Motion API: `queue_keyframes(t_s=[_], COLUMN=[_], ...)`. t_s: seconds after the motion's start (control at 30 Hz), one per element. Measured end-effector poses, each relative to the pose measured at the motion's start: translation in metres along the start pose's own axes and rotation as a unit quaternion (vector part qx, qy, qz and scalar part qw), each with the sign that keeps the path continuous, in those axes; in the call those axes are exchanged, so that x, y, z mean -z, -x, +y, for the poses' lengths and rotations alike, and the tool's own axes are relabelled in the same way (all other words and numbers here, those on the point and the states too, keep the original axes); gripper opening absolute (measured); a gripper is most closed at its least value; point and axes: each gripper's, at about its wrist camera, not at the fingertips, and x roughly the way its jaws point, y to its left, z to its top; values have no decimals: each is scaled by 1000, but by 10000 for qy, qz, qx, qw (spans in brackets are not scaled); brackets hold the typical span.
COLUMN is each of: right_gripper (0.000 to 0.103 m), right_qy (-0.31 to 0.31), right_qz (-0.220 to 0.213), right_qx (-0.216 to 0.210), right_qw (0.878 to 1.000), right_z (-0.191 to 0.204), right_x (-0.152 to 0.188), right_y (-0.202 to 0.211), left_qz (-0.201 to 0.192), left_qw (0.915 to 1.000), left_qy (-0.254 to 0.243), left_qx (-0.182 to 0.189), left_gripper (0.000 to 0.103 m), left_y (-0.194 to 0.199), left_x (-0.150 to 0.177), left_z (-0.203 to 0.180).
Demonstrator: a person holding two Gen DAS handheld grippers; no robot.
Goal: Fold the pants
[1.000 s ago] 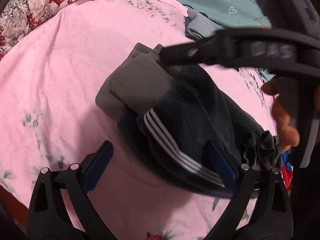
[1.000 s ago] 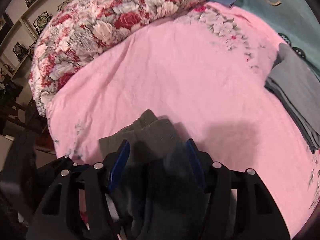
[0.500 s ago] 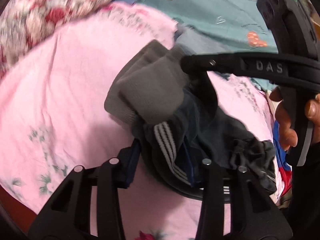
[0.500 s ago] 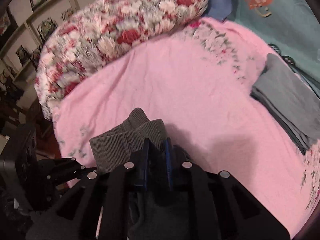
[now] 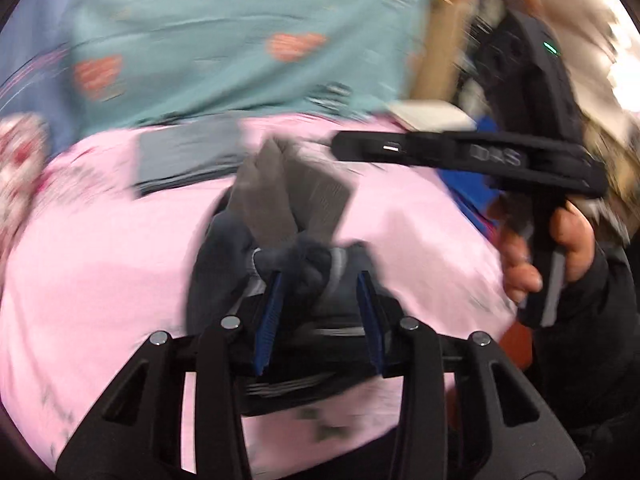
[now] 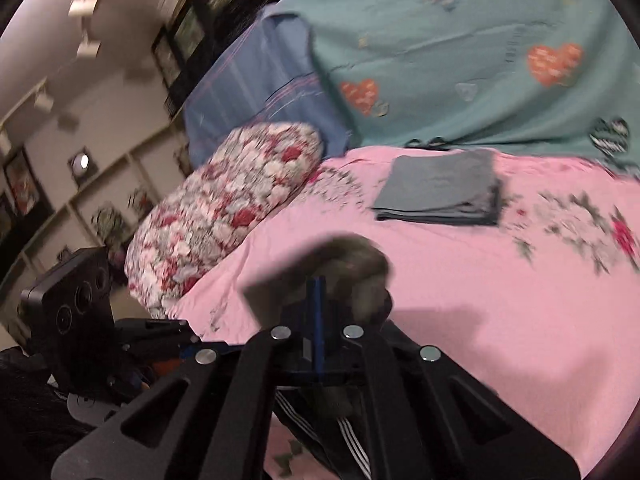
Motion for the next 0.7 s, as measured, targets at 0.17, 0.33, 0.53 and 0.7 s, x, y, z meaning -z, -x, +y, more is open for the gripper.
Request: queue_keyframes(t_s=[0.17,0.33,0.53,0.7], right_gripper=[32,52,71,71], right_qy=[-916,-822,-335,-876], right_qz=[45,357,764,1090], right_qx=[834,890,1005,778], right_qw=[9923,9920,9914,9871], right_z=[-62,-52,-16,-23], right_x=[47,45,17,19], right_y=[34,14,-38,-45], left_qz=[1210,1116,338,-459], left_qw=[9910,9920,9978,9977], left_qy=[-386,-195,-453,-33], left_qx=[431,554,356,-501], left_gripper=[28,28,50,66], left_y=[-91,-88,-23,25], left_x=[18,32,38,24], left_z=[-34,-13,-18,19])
